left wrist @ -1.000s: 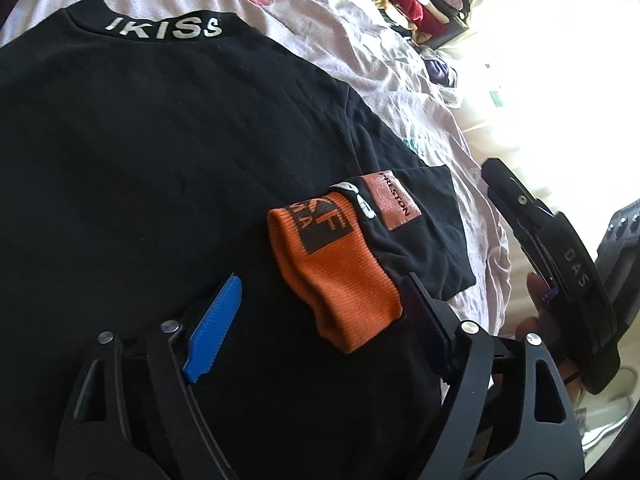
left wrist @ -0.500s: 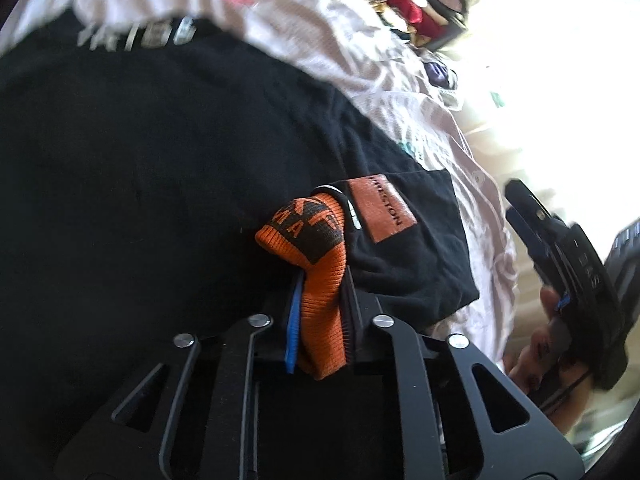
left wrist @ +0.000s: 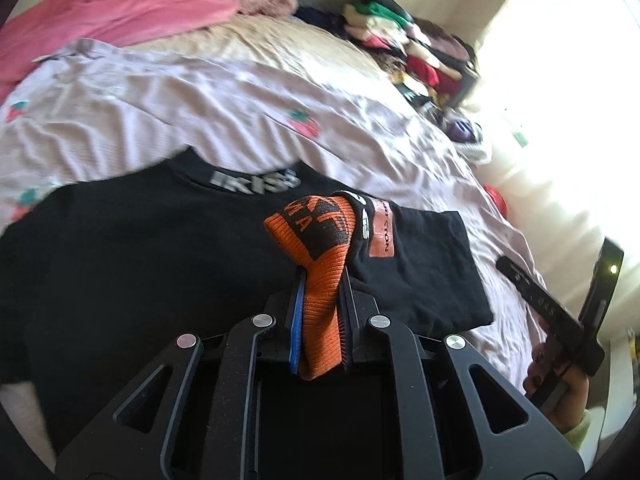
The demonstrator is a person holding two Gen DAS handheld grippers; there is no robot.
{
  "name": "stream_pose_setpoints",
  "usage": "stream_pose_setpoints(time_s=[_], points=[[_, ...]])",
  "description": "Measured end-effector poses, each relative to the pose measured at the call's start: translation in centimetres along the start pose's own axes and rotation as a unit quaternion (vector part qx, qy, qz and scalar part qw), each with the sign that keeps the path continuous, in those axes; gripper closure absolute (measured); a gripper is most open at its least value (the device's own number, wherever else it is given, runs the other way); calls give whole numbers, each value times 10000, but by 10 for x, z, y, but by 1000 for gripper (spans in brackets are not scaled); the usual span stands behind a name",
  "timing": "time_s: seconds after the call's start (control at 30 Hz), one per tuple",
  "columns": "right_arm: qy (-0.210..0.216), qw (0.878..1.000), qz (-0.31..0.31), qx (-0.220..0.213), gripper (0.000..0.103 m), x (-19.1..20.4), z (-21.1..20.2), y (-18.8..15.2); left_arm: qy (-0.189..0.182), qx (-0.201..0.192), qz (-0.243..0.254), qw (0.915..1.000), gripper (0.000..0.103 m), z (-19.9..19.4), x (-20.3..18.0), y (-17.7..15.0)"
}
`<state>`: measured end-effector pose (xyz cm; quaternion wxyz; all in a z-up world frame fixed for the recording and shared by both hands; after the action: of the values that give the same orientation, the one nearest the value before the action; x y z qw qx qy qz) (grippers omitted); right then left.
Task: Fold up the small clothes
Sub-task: 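Grasp the orange cuff with the left gripper while the right gripper releases it, then lay the cuff flat on the shirt back and open the left gripper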
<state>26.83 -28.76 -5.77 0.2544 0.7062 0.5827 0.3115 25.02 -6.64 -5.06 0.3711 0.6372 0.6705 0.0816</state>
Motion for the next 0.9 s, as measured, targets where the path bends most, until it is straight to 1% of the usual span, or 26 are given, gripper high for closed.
stream_pose_setpoints(time_s=[0.07, 0.17, 0.37, 0.47, 0.6, 0.7, 0.8, 0.9], points=[[5, 10000, -34, 15, 51, 1, 0, 0, 152, -117, -38, 9998, 95, -10, 12, 5], [14, 9999, -106, 35, 51, 4, 1, -1, 260, -211, -60, 9994, 96, -21, 22, 7], [170, 9987, -474, 36, 51, 28, 4, -4, 456, -343, -240, 9981, 96, -38, 50, 11], [265, 9978, -612, 51, 51, 38, 5, -5, 560, -359, -369, 9971, 96, -44, 64, 13], [356, 9964, -756, 103, 51, 51, 8, -8, 603, -357, -475, 9964, 96, -47, 76, 13], [402, 9958, -817, 115, 45, 57, 9, -10, 628, -264, -502, 9964, 95, -45, 81, 10], [460, 9947, -911, 133, 45, 64, 9, -12, 650, -202, -571, 9960, 93, -44, 88, 5], [402, 9944, -975, 105, 45, 68, 9, -13, 753, -235, -619, 9950, 91, -48, 96, 4]])
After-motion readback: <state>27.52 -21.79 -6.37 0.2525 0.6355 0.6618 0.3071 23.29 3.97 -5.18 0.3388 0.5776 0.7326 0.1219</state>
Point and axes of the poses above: each gripper's, at about its wrist camera, not at the fingertips, and z roughly the way its jaws point, x to its left, y to its top, the point moved 6 cm from there along z, roughly the way its jaws point, and after that the axes turned 1 degree about -z, right-handed, at the moved point
